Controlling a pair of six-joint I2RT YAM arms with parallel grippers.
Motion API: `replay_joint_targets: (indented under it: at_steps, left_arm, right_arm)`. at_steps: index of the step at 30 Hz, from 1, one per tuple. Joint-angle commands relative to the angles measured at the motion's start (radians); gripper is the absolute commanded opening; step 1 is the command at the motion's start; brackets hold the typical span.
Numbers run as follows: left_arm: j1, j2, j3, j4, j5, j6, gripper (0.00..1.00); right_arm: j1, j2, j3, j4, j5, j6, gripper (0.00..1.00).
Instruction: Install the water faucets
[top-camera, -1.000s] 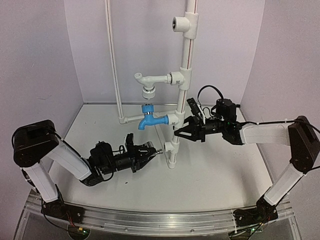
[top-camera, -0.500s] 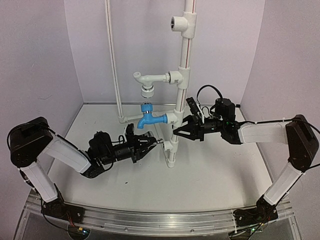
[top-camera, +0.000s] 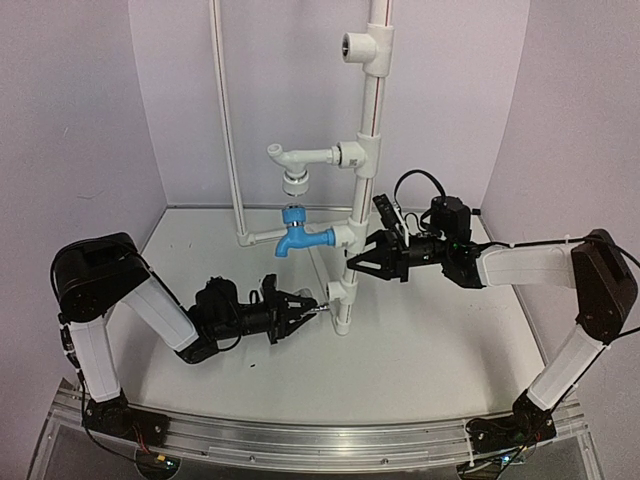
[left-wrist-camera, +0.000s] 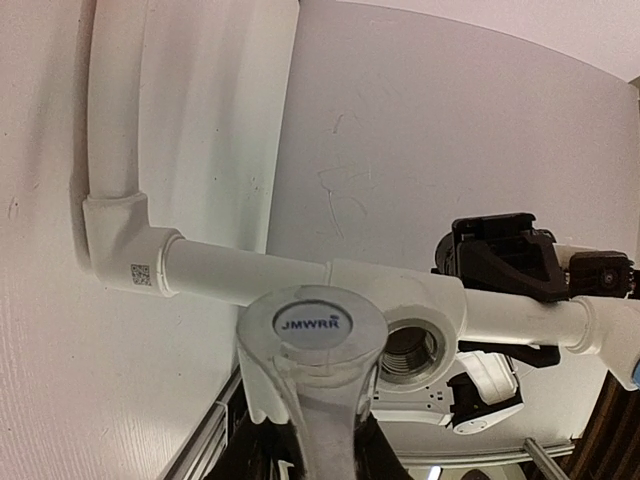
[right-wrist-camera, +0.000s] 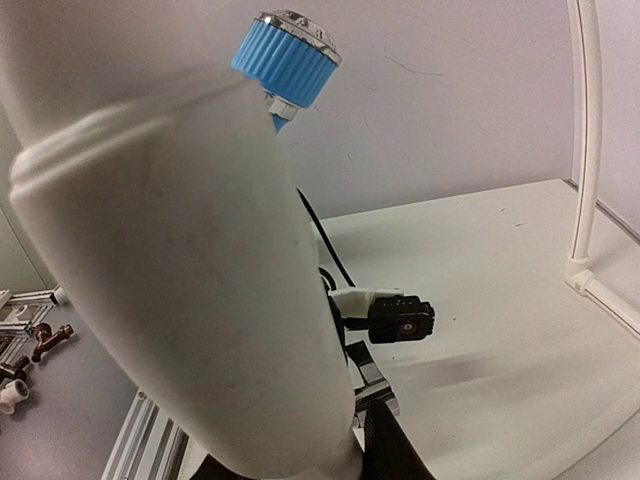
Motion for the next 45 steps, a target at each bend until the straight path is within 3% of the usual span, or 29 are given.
replay_joint_targets:
  at_steps: [1,10,45]
  left_arm:
    - [0.003,-0.03,0.036,0.239,0.025,0.007,0.0]
    - [0.012,-0.119,0.011,0.176,0.028,0.054,0.0]
    - [0.028,-0.018,0.121,0.239,0.103,0.018,0.0]
  right_arm:
    - [-0.004,-0.005,0.038,-0.009,-0.028,0.125,0.0]
    - [-0.005,-0.006,0.038,-0.017,-0.057,0.13,0.0]
    - [-0.002,-0.009,0.037,-0.038,-0.095,0.13,0.0]
